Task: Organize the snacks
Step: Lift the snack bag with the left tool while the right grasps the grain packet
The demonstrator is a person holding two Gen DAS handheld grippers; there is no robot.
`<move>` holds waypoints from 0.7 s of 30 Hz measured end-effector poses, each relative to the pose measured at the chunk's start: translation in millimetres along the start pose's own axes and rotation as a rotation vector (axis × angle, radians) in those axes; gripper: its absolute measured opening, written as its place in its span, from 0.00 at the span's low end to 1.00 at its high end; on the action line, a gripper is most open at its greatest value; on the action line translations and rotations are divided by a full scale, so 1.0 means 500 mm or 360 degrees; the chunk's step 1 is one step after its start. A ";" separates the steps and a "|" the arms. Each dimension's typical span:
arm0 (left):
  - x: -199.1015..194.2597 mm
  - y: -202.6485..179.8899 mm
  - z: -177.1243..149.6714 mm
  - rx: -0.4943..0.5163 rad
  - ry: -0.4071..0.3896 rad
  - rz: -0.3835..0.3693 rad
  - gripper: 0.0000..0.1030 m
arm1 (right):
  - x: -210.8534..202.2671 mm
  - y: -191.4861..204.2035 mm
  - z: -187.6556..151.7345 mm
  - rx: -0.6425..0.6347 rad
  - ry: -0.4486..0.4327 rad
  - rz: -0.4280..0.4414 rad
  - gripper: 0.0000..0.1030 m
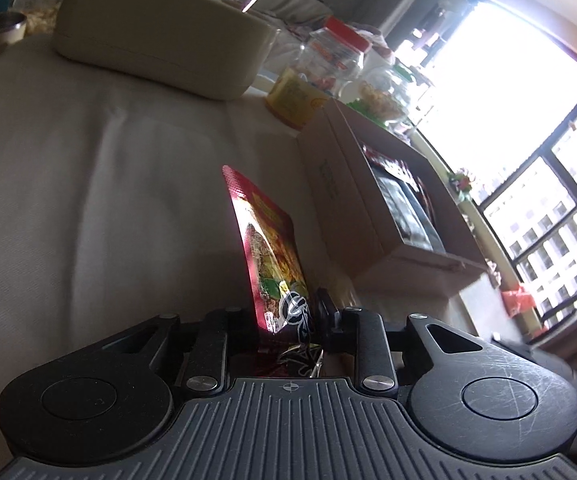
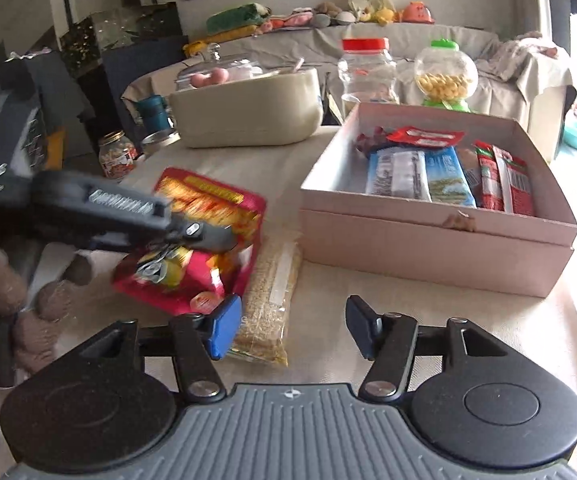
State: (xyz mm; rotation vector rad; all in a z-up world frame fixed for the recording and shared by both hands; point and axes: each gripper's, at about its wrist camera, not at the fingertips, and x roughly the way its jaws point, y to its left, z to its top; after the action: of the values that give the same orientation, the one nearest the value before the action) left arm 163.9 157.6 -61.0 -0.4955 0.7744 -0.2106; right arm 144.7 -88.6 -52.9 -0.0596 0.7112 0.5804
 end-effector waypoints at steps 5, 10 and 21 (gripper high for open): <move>-0.068 -0.029 -0.045 0.0113 0.0031 0.0036 0.26 | 0.013 0.010 0.005 -0.0003 0.0032 0.0021 0.61; -0.111 -0.077 -0.083 0.0282 0.0017 0.0144 0.25 | 0.068 0.006 0.029 0.0045 0.0101 -0.0014 0.61; -0.127 -0.086 -0.112 0.0283 0.0037 0.0169 0.25 | 0.041 0.044 0.029 -0.0090 0.0240 0.0122 0.29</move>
State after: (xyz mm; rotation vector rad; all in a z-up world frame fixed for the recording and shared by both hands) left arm 79.2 123.5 -34.2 -0.2833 0.7945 -0.1852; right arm 154.5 -56.7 -51.9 -0.1299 0.8460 0.6743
